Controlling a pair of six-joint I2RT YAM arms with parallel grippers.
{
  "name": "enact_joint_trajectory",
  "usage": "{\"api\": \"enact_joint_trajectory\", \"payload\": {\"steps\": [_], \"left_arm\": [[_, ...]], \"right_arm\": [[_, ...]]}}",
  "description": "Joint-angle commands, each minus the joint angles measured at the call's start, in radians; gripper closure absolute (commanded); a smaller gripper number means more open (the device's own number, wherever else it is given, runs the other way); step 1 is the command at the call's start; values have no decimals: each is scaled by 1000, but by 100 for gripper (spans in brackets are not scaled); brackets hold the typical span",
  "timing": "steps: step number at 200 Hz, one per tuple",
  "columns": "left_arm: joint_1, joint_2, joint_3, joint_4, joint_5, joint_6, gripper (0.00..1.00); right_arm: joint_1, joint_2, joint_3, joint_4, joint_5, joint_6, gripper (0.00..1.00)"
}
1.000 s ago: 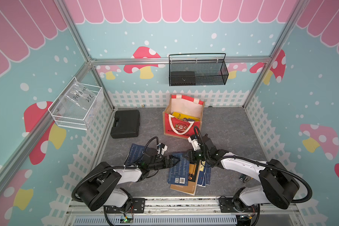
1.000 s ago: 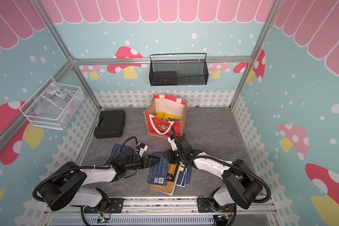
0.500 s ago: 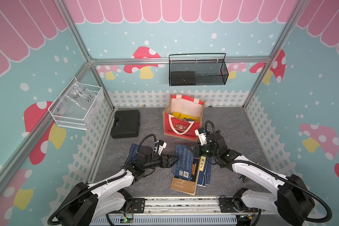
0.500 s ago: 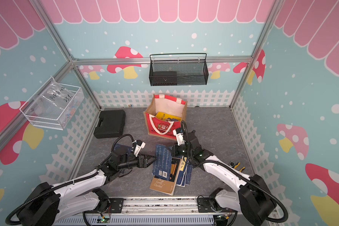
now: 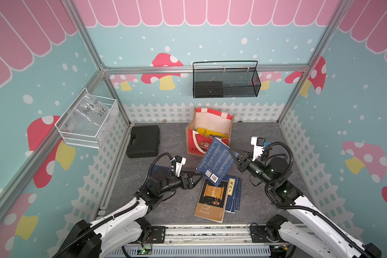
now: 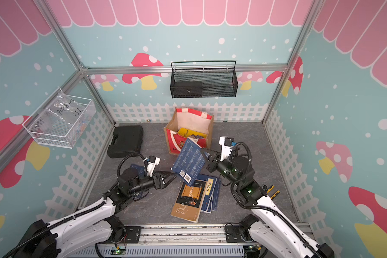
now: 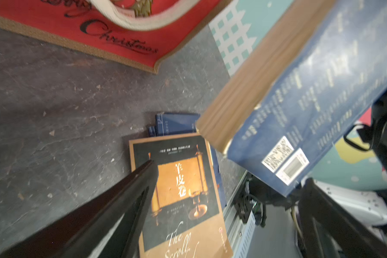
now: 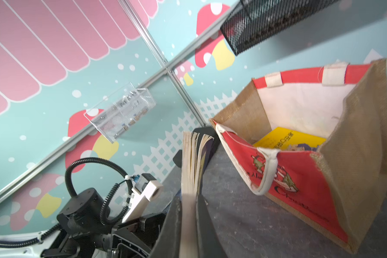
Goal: Put the books into the canvas bag
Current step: Pick up the book from the book.
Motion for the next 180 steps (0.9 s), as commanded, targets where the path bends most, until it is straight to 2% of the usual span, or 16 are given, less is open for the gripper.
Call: {"api": "enact_joint_trajectory", "payload": {"steps": [1,19,29,51,66,78,84,103,114,130,155,180], "left_arm": [[4,61,-16,225,-57,-122,1],[5,134,-2,407,-43,-188,4],[4,181,12,511,-19,-220,11],[5,289,46,720,48,-299,46],[13,348,43,842,66,-358,66],[26,381,28,918,69,-398,92],[37,393,23,941,75,-414,100],[69,401,22,939,120,-420,100],[91,390,26,911,147,-417,100],[123,351,39,827,193,-397,100],[141,247,107,465,260,-248,100],[141,134,172,103,264,-49,100]], "right_arm": [[-5,-12,-47,159,18,71,100],[-5,14,-80,225,-11,110,100],[-5,22,-110,276,-19,139,100],[-5,33,-172,371,-11,181,100],[-5,34,-184,369,-2,181,100],[-5,31,-182,350,3,166,100],[-6,30,-180,335,3,157,100],[-8,46,-148,260,-18,100,100],[-17,74,-111,192,-70,54,100],[-48,129,-42,102,-203,-6,90],[-105,217,50,42,-481,-69,71],[-127,323,202,-186,-643,-220,59]]}}
